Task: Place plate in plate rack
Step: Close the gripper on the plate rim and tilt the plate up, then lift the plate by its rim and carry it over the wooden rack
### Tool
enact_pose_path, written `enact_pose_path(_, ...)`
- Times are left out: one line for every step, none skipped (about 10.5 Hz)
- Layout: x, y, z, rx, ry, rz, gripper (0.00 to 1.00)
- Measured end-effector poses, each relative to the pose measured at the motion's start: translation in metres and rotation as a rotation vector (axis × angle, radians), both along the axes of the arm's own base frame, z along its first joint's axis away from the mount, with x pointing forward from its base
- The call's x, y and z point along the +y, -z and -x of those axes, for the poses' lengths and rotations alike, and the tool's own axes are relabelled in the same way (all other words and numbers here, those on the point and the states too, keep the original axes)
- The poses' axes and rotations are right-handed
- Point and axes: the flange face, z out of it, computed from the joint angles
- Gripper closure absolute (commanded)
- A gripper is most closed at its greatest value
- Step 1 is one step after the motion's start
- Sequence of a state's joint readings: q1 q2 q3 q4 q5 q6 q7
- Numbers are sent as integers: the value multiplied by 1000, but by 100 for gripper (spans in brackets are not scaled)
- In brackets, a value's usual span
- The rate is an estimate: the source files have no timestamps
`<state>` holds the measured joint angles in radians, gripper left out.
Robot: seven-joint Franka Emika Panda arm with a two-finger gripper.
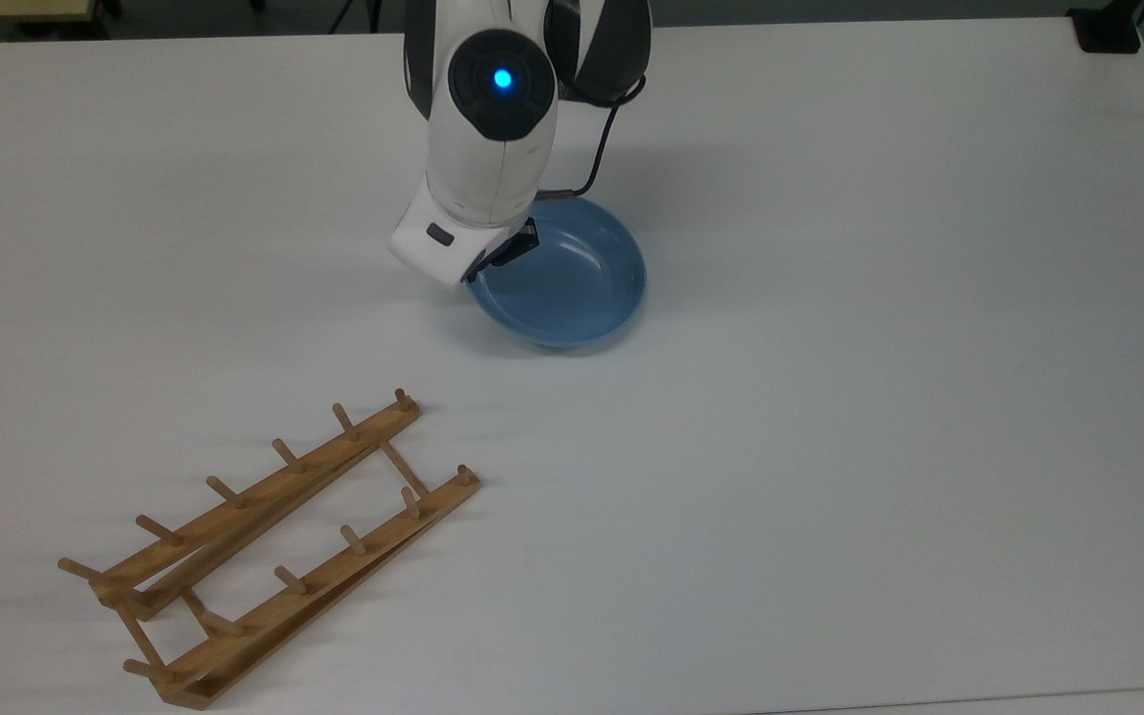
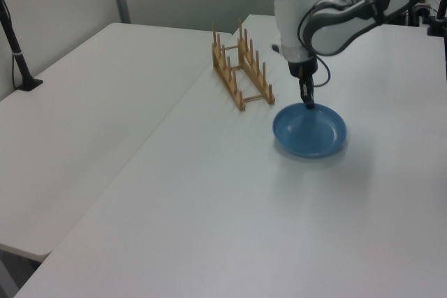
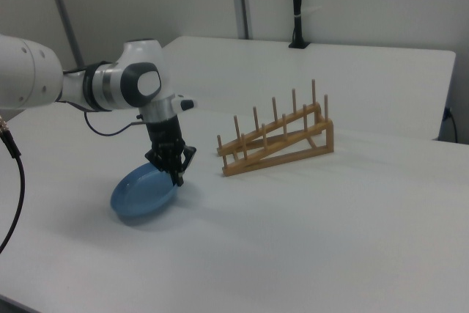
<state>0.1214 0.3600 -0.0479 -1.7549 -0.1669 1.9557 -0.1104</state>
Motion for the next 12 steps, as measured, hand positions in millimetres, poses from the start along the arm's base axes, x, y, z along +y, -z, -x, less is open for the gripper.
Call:
enact_pose_path(-2,-17,-7,-35,6,-2,100)
enact_pose_path(-5,-39,-16,-81,12,-4,100)
enact_pose_path(-8,-64,-24,-130,18,-6,100)
enact_pose_path(-10,-92,-30,-182,23,-10,100)
enact_pose_path(-11,-116,-33,-225,24,-12,100)
enact_pose_path(-11,-138,-35,-266,24,-15,100)
enact_pose_path(-13,-159,-38,-307,24,-11,100)
enact_pose_path(-18,-179,-42,-351,33,11,100)
enact_pose_path(-26,-198,-47,-428,46,45,100)
enact_pose_path(-32,-211,-55,-529,57,85,100)
enact_pose_path(-38,-216,-61,-611,73,122,100)
enact_pose_path(-46,-215,-67,-666,84,154,100)
